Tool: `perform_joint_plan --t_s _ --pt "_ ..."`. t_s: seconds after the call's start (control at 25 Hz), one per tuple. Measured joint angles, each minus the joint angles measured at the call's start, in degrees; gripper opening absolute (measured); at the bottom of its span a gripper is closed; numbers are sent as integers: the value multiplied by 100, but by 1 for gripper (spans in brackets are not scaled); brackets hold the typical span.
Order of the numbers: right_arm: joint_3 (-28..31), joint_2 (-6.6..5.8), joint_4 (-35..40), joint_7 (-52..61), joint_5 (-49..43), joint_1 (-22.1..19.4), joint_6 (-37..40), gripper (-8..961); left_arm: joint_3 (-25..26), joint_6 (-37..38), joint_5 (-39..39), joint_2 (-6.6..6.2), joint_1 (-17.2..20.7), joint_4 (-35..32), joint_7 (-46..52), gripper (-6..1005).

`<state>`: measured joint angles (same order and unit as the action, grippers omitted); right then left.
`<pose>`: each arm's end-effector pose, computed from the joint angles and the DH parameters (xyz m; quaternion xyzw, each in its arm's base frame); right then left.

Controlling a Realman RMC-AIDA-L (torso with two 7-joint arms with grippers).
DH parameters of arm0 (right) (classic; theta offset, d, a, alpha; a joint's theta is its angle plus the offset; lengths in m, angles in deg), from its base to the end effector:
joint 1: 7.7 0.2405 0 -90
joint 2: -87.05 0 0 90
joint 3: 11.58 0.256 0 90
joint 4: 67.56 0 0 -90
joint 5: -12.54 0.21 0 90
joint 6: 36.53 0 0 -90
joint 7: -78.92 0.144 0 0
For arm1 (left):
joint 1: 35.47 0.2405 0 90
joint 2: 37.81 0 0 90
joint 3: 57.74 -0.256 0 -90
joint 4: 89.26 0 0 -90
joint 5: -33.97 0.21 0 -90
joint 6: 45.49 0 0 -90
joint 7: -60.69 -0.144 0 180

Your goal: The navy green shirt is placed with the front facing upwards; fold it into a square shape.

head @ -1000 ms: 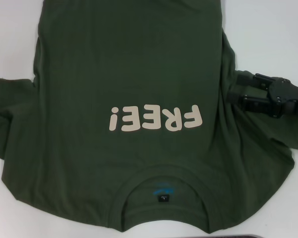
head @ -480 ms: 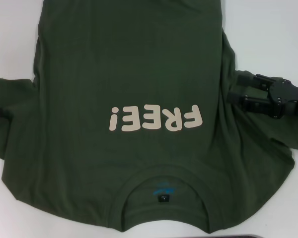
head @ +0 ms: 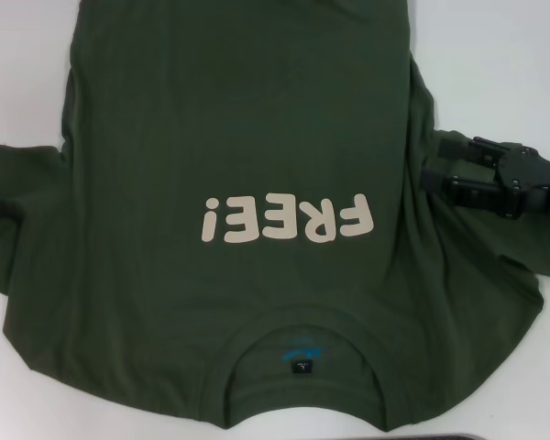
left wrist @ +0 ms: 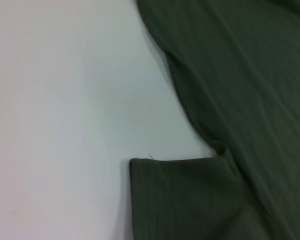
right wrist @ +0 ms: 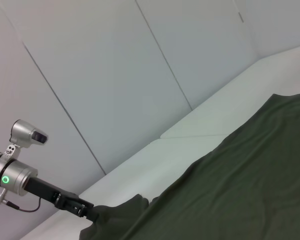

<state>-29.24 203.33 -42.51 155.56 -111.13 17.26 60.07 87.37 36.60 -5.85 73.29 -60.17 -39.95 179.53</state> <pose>0.3181 0.2765 0.0109 -0.8712 0.3404 0.3238 0.1421 -0.3690 0.3169 0.0945 -0.8125 -0.5281 -0.0257 0.2455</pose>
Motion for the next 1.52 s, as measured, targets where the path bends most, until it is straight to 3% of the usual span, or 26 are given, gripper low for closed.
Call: perform_joint_plan --t_s 0.36,1.0,1.2,1.52 --pt "68 0 0 0 10 0 18 916 15 -119 9 97 49 250 20 765" --pt "71 0 0 -7 9 -1 -13 916 13 -88 8 106 28 251 3 115" --pt "78 0 0 -8 9 -1 -19 916 63 34 -76 152 15 315 33 48" --pt "102 7 0 -25 9 -1 -19 916 212 325 -655 328 2 475 189 53"
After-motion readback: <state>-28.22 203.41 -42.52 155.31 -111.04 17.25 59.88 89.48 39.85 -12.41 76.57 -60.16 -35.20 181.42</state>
